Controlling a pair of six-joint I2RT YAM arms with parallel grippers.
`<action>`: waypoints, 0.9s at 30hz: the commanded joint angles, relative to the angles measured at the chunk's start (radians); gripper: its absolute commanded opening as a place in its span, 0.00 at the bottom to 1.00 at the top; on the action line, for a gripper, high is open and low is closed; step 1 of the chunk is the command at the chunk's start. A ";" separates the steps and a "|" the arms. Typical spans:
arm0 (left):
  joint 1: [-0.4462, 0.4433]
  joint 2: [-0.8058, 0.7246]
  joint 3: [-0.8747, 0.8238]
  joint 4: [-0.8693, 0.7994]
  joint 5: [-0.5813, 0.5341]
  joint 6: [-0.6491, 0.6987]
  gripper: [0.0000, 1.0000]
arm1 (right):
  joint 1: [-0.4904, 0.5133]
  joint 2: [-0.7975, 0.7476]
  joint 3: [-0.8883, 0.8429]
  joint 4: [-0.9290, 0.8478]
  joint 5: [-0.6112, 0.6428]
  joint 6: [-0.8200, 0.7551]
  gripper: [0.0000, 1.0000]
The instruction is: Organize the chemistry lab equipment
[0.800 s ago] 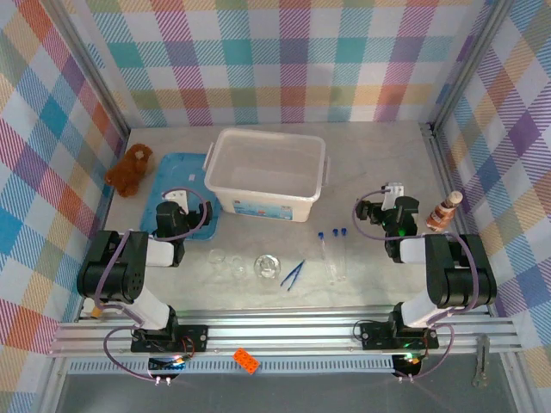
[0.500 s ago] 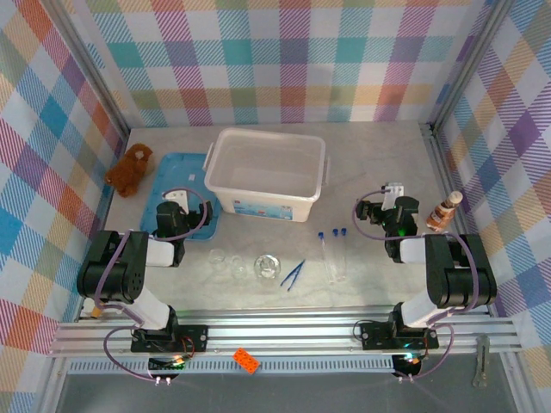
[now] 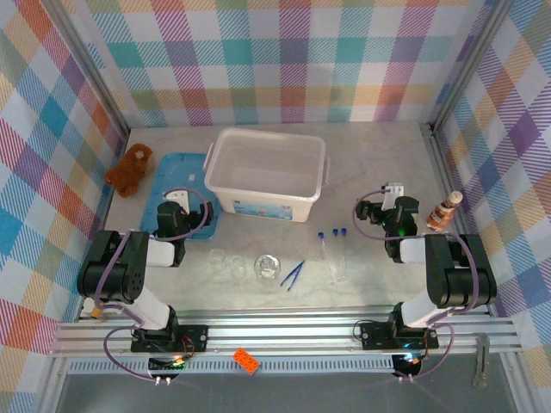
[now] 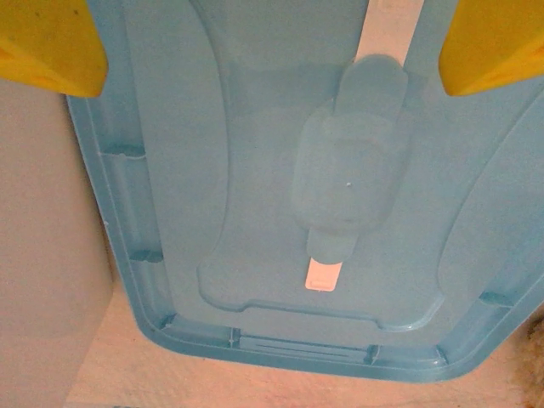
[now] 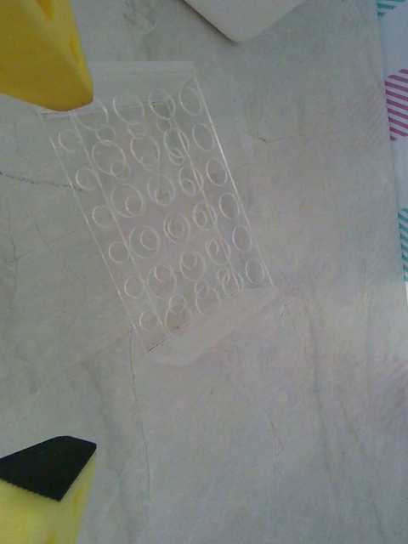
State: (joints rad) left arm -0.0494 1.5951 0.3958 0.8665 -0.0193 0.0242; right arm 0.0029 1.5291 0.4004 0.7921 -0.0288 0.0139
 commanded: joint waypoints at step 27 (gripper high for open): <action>-0.073 -0.314 -0.069 -0.068 -0.449 -0.058 1.00 | 0.022 -0.123 0.083 -0.217 0.144 0.026 0.99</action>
State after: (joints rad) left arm -0.1040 1.3579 0.3115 0.8436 -0.3565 -0.0162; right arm 0.0101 1.4525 0.4393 0.6666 0.0429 0.0216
